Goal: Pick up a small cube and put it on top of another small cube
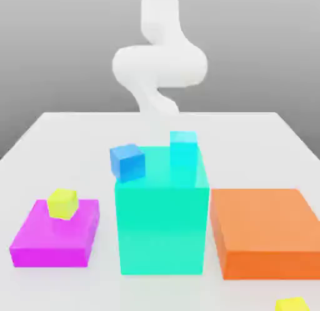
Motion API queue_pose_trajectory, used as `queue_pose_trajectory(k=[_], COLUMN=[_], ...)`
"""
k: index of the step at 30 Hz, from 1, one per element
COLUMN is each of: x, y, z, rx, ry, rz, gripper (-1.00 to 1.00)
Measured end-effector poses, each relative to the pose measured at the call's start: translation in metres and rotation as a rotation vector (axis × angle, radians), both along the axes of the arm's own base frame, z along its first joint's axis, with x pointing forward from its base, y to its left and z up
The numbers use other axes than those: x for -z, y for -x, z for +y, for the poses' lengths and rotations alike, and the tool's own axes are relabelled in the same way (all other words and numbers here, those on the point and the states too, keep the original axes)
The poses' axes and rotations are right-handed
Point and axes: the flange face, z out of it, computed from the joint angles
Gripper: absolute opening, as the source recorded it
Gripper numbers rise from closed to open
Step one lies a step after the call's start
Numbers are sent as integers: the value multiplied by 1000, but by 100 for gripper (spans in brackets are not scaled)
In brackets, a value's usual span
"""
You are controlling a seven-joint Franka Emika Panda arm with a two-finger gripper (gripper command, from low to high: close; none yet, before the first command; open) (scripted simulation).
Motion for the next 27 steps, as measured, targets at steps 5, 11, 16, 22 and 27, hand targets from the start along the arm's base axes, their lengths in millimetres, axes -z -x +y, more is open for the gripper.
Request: queue_pose_trajectory(k=[5, 11, 16, 22, 27], x=[58, 140, 217, 317, 405], y=[-60, -115, -146, -162, -161], z=[28, 70, 110, 162, 193], rx=[-45, -85, -109, -134, -133], ry=[-39, -61, -57, -23, 24], rz=[124, 270, 391, 530, 637], gripper=[0, 0, 0, 0, 0])
